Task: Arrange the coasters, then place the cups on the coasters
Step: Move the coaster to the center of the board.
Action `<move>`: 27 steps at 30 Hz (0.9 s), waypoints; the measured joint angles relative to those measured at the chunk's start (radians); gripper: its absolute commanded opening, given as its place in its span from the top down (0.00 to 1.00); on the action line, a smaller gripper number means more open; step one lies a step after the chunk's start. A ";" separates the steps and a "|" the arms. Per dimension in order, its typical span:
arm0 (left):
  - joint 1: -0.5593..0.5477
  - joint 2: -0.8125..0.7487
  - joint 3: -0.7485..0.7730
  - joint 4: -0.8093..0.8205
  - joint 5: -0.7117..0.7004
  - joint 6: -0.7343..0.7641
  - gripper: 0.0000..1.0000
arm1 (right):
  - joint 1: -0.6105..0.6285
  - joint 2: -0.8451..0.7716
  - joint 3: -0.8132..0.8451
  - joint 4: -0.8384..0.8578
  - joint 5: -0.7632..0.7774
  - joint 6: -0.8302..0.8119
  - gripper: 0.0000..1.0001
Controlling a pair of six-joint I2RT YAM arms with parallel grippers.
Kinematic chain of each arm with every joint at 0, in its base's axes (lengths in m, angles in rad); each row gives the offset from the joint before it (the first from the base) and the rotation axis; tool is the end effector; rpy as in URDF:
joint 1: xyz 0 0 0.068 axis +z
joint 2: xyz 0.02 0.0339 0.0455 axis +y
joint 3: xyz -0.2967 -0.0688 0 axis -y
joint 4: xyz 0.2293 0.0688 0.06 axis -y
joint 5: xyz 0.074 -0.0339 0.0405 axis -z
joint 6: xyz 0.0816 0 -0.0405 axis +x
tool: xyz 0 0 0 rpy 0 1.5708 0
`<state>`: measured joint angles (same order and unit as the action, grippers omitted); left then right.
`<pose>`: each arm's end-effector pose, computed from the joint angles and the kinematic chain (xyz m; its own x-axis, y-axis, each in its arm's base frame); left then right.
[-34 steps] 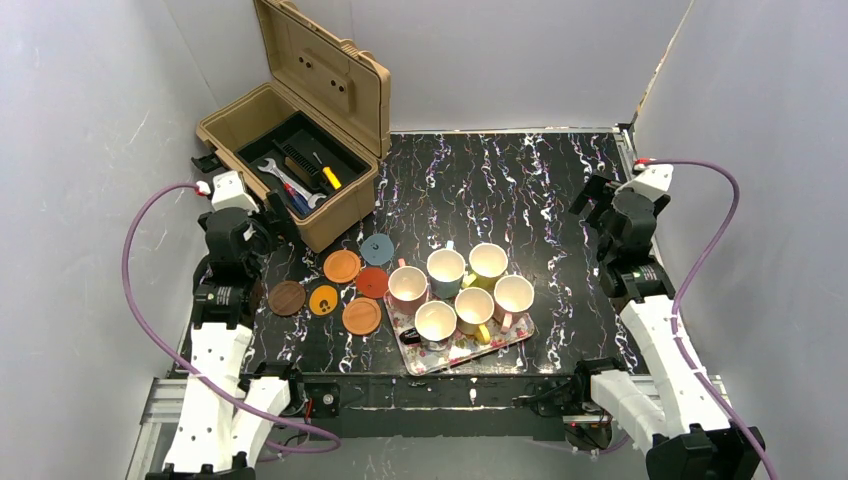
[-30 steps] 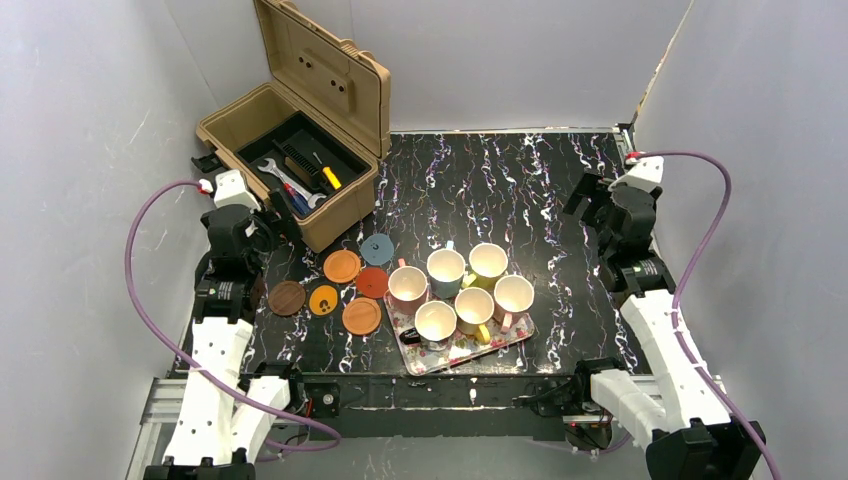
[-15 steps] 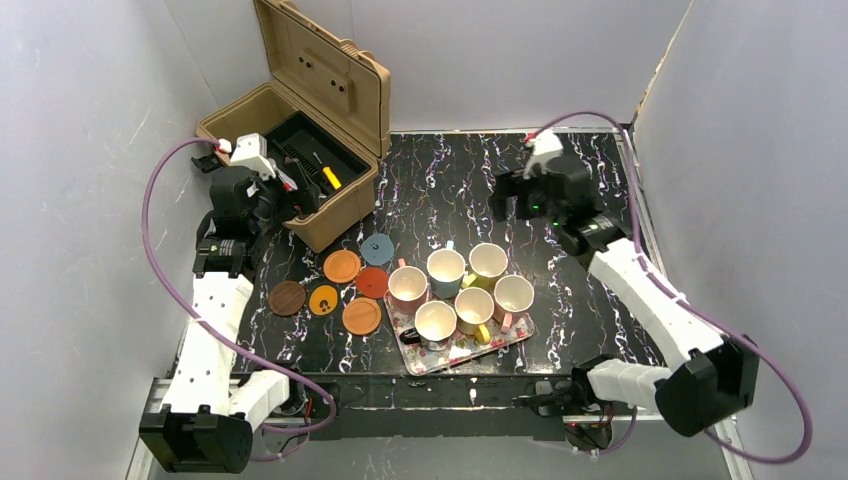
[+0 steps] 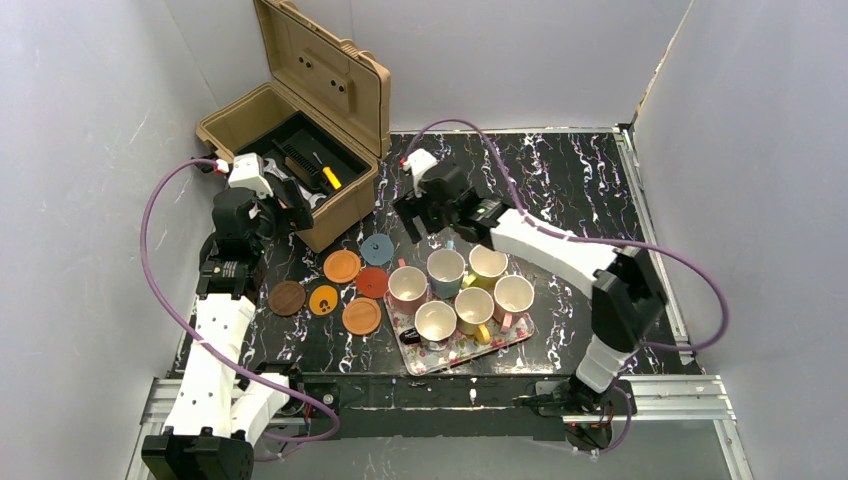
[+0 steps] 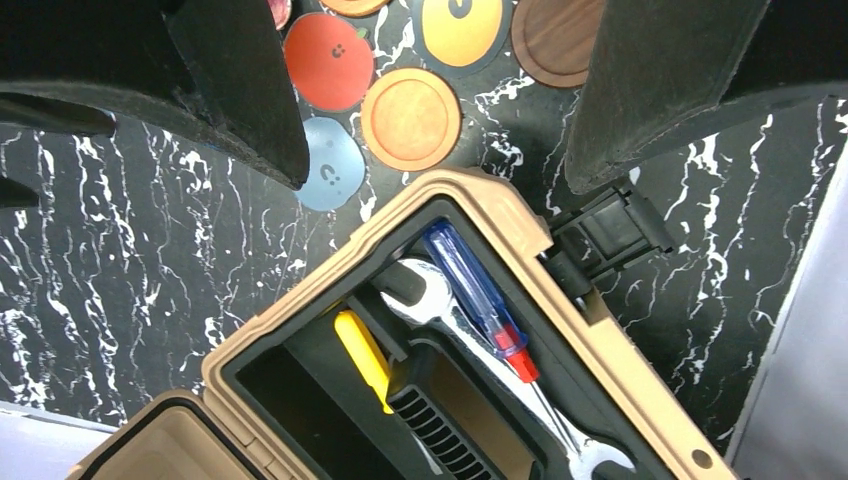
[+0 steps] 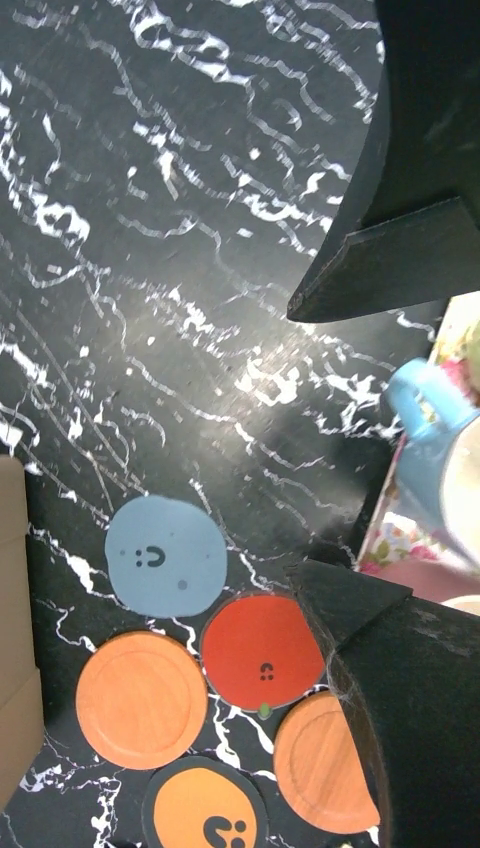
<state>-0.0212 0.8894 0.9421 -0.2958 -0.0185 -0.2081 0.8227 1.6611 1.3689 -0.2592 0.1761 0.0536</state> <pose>0.2099 -0.0029 0.3785 -0.2361 -0.2016 -0.9506 -0.0465 0.9795 -0.1962 0.2928 0.2945 0.3195 -0.3891 -0.3417 -0.8555 -0.6002 0.7986 -0.0460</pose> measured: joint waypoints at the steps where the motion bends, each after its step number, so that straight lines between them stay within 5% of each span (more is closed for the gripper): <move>1: 0.000 0.000 0.000 0.000 -0.008 0.004 0.02 | 0.022 0.034 0.022 0.000 0.005 -0.003 0.02; 13: -0.037 0.004 0.000 0.000 -0.071 0.040 0.02 | 0.129 0.328 0.103 0.138 0.029 0.030 0.02; 27: -0.047 0.004 -0.001 0.002 -0.072 0.041 0.02 | 0.162 0.482 0.179 0.230 0.039 0.045 0.01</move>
<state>-0.0677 0.8932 0.9413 -0.2943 -0.0902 -0.1673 0.9848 2.1433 1.5482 -0.0288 0.2146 0.0990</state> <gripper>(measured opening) 0.982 0.984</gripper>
